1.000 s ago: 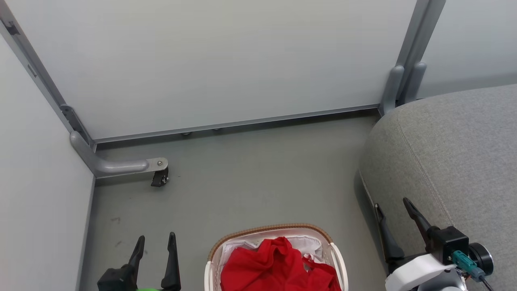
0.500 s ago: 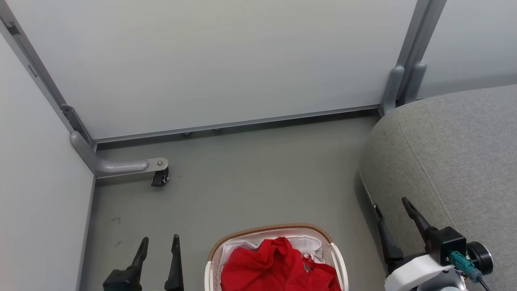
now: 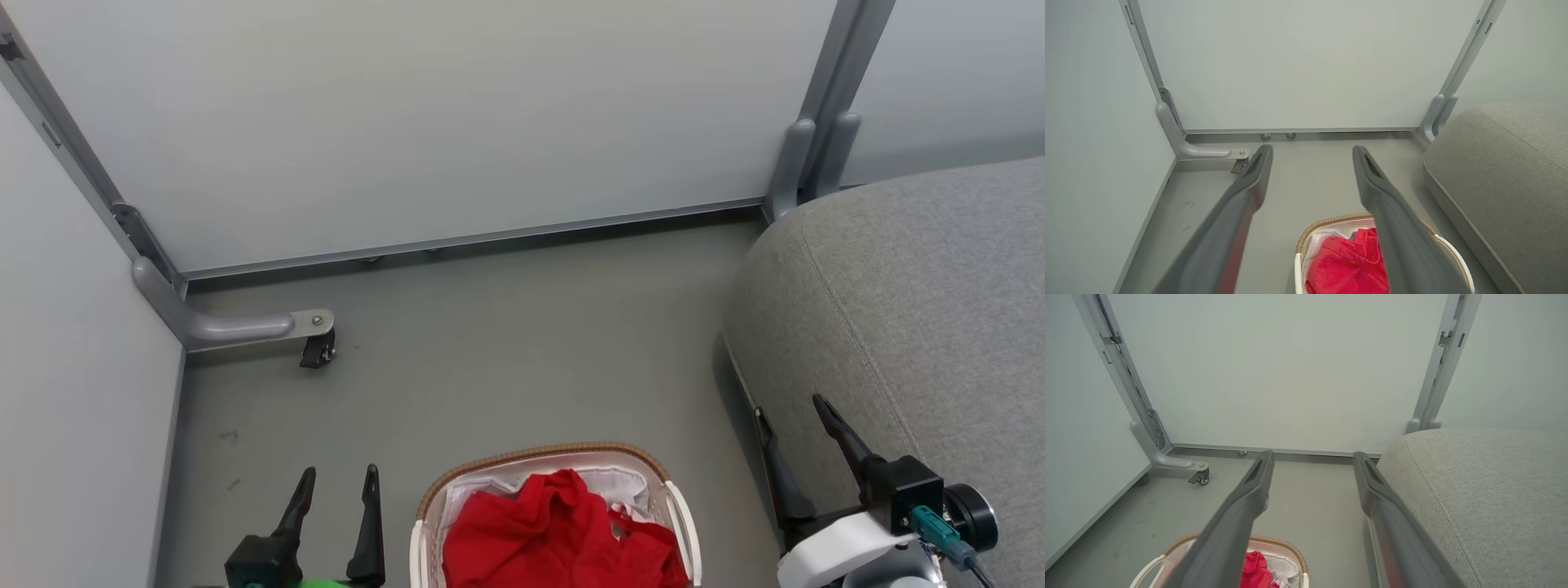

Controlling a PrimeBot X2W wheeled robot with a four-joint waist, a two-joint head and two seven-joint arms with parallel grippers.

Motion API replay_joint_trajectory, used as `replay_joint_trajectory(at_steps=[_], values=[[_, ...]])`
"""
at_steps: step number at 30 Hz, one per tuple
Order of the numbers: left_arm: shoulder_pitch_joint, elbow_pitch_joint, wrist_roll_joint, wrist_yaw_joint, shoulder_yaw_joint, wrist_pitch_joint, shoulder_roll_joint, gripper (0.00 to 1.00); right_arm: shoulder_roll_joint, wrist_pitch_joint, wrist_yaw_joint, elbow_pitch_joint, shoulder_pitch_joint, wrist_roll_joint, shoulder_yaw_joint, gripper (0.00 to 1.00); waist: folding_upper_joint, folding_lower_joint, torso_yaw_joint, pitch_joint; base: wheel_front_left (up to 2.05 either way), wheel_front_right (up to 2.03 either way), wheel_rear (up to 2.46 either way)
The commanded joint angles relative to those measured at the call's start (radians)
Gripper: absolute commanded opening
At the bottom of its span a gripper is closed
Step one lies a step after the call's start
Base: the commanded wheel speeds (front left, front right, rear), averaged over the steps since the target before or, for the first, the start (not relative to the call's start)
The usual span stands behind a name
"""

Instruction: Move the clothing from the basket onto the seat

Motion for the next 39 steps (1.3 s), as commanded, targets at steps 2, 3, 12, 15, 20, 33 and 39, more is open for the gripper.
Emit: replay_joint_trajectory(at_steps=[2, 3, 12, 15, 20, 33, 39], values=[[-0.028, -0.002, 0.015, -0.009, -0.012, 0.000, 0.006, 1.00, -0.006, -0.005, 0.000, -0.005, -0.007, -0.010, -0.003, 1.00, 0.0000, -0.0001, -0.007, 0.017, 0.00, 0.00, 0.00], [-0.033, 0.001, 0.020, -0.010, -0.015, 0.000, 0.006, 1.00, -0.006, -0.005, 0.000, -0.006, -0.010, -0.012, -0.003, 1.00, 0.0000, -0.0001, -0.009, 0.023, 0.00, 0.00, 0.00], [-0.177, 0.054, 0.044, -0.026, -0.095, 0.000, 0.006, 1.00, -0.005, -0.005, 0.000, -0.032, -0.086, -0.014, 0.001, 1.00, 0.0000, -0.0001, -0.051, 0.171, 0.00, 0.00, 0.00], [-0.241, 0.099, 0.069, -0.034, -0.134, 0.000, 0.006, 1.00, -0.005, -0.005, 0.000, -0.041, -0.122, -0.011, 0.001, 1.00, 0.0000, -0.0001, -0.069, 0.238, 0.00, 0.00, 0.00], [-0.367, 0.222, 0.146, -0.044, -0.203, 0.000, 0.009, 1.00, -0.005, -0.005, 0.000, -0.057, -0.196, -0.001, 0.000, 1.00, 0.0000, -0.0001, -0.103, 0.365, 0.00, 0.00, 0.00], [-0.618, 0.605, 0.251, -0.066, -0.349, 0.000, 0.053, 1.00, -0.004, -0.005, 0.000, -0.062, -0.329, 0.077, 0.022, 1.00, 0.0000, -0.0001, -0.228, 0.628, 0.00, 0.00, 0.00], [-0.683, 0.704, 0.281, -0.067, -0.407, 0.001, 0.070, 1.00, -0.004, -0.005, 0.000, -0.072, -0.361, 0.121, 0.049, 1.00, 0.0000, -0.0001, -0.275, 0.707, 0.00, 0.00, 0.00]])
